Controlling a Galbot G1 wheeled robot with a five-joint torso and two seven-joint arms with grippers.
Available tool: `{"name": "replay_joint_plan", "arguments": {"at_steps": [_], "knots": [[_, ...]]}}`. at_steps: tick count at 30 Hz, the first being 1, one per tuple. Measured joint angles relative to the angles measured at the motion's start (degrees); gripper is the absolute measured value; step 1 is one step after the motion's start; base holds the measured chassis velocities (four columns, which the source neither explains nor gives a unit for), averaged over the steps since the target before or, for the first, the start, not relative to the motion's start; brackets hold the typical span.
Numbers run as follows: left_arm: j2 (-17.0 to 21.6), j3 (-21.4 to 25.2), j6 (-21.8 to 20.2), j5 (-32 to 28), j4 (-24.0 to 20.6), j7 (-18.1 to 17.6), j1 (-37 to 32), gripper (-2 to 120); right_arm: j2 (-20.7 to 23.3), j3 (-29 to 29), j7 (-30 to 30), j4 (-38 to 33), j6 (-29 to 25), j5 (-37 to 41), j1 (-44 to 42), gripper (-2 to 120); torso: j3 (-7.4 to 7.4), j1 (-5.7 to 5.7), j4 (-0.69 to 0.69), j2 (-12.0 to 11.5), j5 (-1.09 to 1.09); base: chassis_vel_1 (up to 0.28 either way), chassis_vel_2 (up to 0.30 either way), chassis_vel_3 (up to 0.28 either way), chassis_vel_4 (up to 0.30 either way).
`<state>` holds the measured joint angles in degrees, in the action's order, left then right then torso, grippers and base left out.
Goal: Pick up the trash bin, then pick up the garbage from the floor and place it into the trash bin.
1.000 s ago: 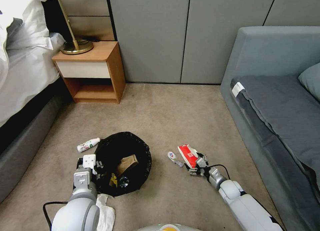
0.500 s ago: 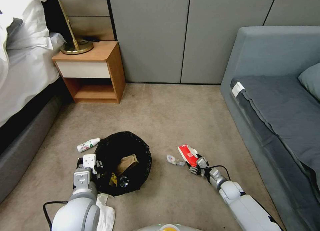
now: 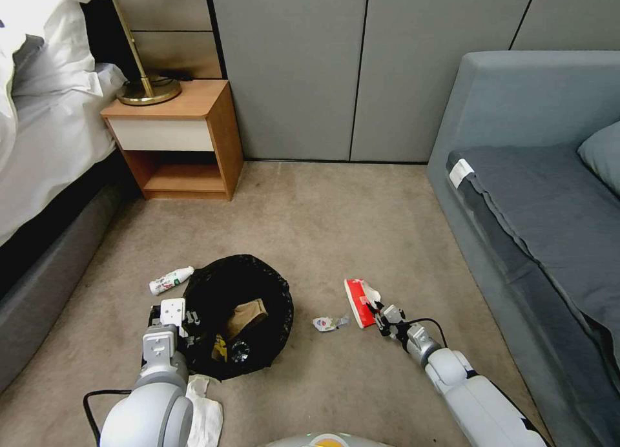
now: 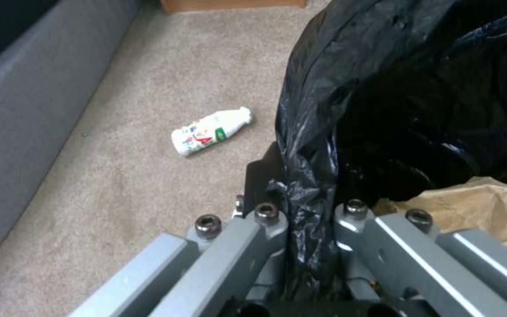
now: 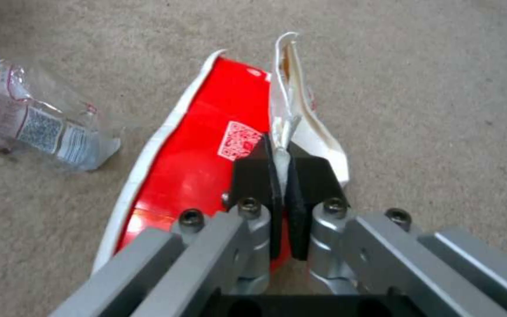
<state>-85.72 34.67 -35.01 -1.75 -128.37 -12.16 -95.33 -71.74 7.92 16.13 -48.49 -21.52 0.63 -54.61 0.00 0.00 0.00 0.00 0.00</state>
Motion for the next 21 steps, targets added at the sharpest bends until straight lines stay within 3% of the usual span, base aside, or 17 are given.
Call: {"name": "replay_joint_plan", "arguments": {"at_steps": [15,18,21], "knots": [[0.0,0.0,0.1,0.0,-0.1,0.0,0.0,1,0.2,0.4,-0.3,-1.7,-0.3,0.8,-0.2,0,0.00,0.00,0.00,0.0,0.00,0.000,0.000,0.000,0.000],[0.0,0.0,0.1,0.0,-0.1,0.0,0.1,1,0.6,1.1,-0.8,-5.0,-0.4,1.7,-0.8,0,0.00,0.00,0.01,0.0,0.01,0.000,0.000,0.000,0.000],[0.0,-0.1,0.1,-0.1,-0.1,0.1,0.1,1,2.5,3.5,-1.2,-16.6,-0.3,3.4,-3.6,0,0.00,0.00,0.00,0.0,0.02,0.000,0.000,0.000,0.000]]}}
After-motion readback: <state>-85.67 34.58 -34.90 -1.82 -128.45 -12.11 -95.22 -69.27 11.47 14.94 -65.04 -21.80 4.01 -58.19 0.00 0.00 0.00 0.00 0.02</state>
